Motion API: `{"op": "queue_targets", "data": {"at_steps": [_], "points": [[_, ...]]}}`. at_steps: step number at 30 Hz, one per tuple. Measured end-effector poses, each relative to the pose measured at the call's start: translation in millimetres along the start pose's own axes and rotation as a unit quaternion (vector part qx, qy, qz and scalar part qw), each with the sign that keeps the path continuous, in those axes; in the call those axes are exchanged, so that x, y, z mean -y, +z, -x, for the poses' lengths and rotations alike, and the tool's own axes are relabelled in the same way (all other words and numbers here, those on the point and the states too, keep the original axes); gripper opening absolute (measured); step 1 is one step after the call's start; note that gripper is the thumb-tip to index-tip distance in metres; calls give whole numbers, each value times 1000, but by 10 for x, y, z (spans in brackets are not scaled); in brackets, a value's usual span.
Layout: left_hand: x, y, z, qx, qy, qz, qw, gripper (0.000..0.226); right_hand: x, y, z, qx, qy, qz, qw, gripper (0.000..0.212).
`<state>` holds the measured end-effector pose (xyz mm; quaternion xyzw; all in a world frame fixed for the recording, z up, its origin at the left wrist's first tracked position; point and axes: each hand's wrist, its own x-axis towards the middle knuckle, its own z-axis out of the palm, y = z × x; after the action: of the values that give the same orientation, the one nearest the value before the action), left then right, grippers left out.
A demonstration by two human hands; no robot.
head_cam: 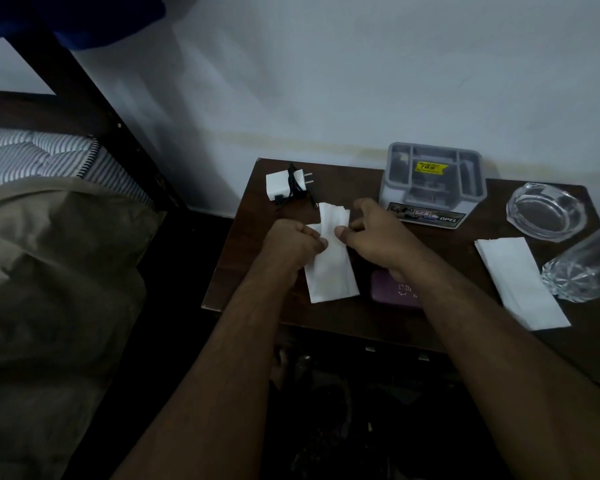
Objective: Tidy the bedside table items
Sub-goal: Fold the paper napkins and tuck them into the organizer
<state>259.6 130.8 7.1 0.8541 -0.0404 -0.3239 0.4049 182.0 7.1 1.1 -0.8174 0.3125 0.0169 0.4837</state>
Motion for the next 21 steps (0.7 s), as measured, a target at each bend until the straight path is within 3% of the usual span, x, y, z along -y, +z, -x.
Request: {"op": "queue_targets", "data": {"at_steps": [3,7,12,15,18,21], "points": [[0,31,-33,-23,-35,-34,999,41,2,39,-4,-19,-16,33,999,65],[-7,53,-70,-17,-60,-29,998,42,-2,81,-25,-25,-28,76,996,60],[28,-4,-59,-26,19,-36,999,31,-3,132,-66,-38,-51,63,996,68],[33,-59,-8,10,48,6,999,21,-17,107,-89,-31,-28,-46,998,66],[15,-116,45,32,33,30,998,24,0,41,-92,7,27,-177,984,61],[7,-169,87,42,7,55,998,26,12,-17,-74,65,42,-179,981,45]]}}
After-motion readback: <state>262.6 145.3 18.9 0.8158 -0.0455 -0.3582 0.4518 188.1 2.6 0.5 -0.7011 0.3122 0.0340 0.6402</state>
